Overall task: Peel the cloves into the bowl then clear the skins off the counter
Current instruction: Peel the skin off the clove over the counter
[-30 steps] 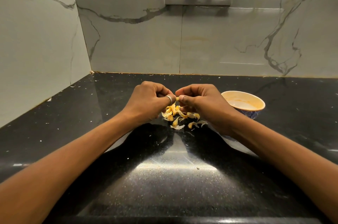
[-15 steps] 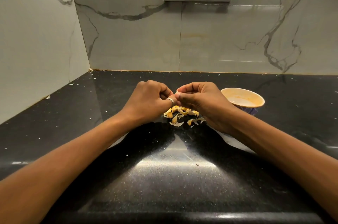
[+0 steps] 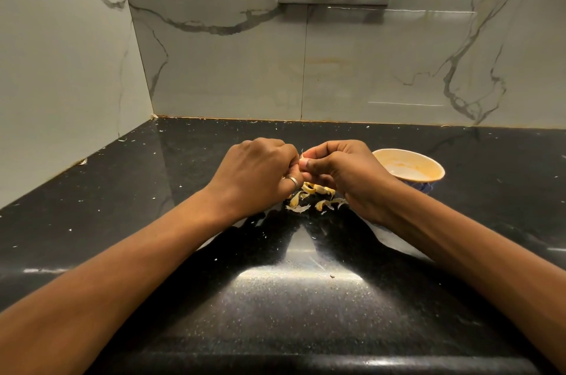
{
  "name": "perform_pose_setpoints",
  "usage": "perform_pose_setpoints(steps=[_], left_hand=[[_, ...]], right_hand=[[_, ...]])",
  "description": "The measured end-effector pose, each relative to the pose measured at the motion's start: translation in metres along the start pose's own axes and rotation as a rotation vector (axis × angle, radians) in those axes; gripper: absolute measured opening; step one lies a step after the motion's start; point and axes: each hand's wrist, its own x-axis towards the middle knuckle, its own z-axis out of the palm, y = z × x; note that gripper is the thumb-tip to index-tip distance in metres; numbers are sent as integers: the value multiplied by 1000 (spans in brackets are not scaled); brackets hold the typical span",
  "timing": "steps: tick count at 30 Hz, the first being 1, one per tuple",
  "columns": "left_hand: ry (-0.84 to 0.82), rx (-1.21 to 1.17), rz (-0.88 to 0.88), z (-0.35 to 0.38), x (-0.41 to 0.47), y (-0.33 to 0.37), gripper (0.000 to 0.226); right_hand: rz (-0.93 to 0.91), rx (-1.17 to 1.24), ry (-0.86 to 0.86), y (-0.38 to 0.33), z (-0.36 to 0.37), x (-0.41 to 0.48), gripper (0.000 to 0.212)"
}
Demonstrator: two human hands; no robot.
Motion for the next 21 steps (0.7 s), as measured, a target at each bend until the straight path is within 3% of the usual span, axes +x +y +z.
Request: perform_pose_setpoints(steps=[3, 10, 21], left_hand=[[-25, 8, 19, 0, 1, -2, 23], [-31, -227, -78, -5, 4, -12, 24], [-23, -240, -90, -2, 2, -8, 25]], right_hand=[[13, 0, -17, 0, 0, 0, 8], [37, 84, -2, -3, -3, 2, 10], [61, 100, -20, -2, -3, 2, 8]])
